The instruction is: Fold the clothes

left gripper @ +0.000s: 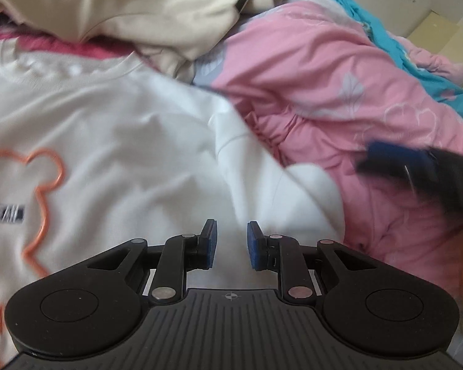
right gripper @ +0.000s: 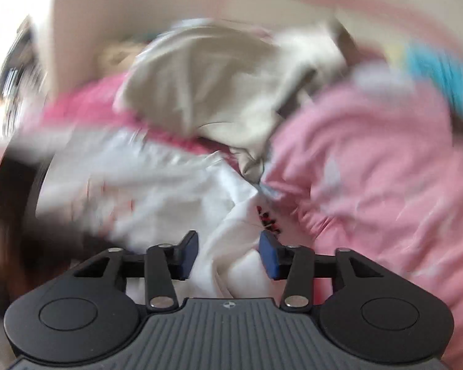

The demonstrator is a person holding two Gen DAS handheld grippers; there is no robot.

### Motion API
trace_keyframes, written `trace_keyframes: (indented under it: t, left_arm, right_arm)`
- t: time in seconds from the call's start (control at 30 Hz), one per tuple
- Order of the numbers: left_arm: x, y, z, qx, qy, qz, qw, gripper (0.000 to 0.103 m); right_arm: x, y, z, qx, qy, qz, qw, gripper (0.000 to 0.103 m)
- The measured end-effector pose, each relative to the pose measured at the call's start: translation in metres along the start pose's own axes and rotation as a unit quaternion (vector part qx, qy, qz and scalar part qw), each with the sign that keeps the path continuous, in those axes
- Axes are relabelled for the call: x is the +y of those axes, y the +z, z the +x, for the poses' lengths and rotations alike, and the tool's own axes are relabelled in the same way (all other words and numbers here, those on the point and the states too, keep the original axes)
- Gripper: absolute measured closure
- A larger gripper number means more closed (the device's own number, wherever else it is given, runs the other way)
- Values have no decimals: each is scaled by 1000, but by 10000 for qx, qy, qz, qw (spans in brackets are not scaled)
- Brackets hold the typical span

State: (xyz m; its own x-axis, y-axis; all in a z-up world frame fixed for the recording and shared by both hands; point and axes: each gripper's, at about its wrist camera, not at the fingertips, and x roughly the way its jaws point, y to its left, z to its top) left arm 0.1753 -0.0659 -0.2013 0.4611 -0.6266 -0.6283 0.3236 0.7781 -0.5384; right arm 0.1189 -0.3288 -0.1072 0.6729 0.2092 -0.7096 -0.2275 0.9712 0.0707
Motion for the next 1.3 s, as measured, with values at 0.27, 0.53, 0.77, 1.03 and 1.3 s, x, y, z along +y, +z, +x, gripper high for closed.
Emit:
trace_keyframes:
  t: [0.27,0.53,0.77,1.03,1.3]
  left_arm:
    - [5,-19,-8,28,-31,38,10000,83]
    - [8,-23,-2,153,-183,-13,9997,83]
    - [8,-22,7,210,-306,-68,9993,83]
    - [3,-21,12,310,-229,69,9992,83]
    - [5,-21,16,326,-248,103,9991,83]
  right_arm:
    - [-29,14,89,1515,-599,1349,9774,80]
    - [-50,11,122,1793,-341,2041,9618,98]
    - [0,50,104,941,-1601,-543,9811,100]
    - [32,-5,170,619,-3404,-4648,8150,102]
    - [13,-32,182,122,-3723,-5319,7605,103]
